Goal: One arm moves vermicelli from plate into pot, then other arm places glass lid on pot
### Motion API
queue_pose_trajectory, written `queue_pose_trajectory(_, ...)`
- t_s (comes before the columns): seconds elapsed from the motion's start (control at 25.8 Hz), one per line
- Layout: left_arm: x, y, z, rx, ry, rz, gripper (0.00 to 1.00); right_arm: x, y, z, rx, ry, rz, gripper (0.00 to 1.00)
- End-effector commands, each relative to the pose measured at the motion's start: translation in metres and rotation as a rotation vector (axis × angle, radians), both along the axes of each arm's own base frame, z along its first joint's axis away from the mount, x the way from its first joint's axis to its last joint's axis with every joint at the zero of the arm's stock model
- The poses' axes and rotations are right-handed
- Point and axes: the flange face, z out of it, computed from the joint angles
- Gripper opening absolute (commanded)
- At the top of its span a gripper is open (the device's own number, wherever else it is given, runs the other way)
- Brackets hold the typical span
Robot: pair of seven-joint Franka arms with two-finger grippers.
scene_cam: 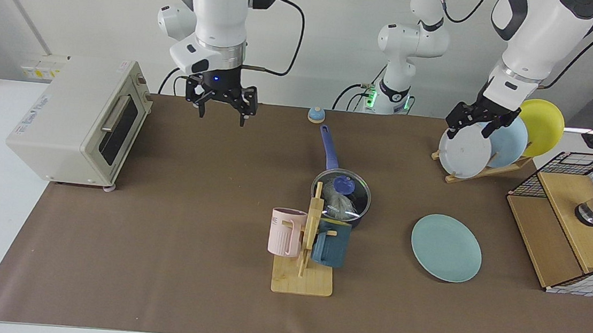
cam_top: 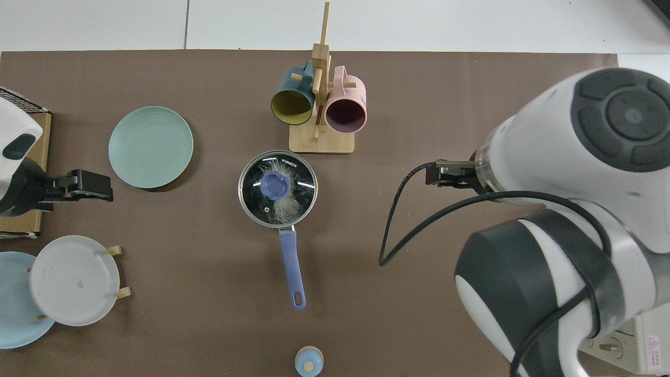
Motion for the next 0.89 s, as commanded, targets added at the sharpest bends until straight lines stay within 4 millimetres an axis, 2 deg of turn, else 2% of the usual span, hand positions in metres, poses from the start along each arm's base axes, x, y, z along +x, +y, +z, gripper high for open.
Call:
queue_pose_trajectory(0.0, -0.006, -0.001, 0.003, -0.004, 0.002, -0.007, 1.0, -0.044, -0.068, -0.043, 0.009, -0.043, 0.073, 1.0)
queue_pose_trajectory(0.16, -0.006, -0.001, 0.003, -0.004, 0.002, -0.007, 1.0, -0.039, -0.122, -0.053, 0.011, -0.032, 0.102, 1.0)
queue_pose_trajectory(0.27, -0.006, -0.001, 0.002, -0.004, 0.004, -0.007, 1.0, -0.036, -0.151, -0.058, 0.011, -0.015, 0.111, 1.0)
queue_pose_trajectory(0.35, -0.006, -0.001, 0.002, -0.004, 0.004, -0.007, 1.0, -0.035, -0.164, -0.059, 0.01, -0.009, 0.093, 1.0)
queue_pose_trajectory(0.54, -0.006, 0.0, 0.003, -0.004, 0.002, -0.005, 1.0, -0.029, -0.179, -0.053, 0.009, -0.015, 0.065, 1.0)
queue_pose_trajectory(0.85, -0.006, -0.001, 0.002, -0.004, 0.004, -0.007, 1.0, -0.017, -0.184, -0.028, 0.006, -0.013, 0.099, 1.0)
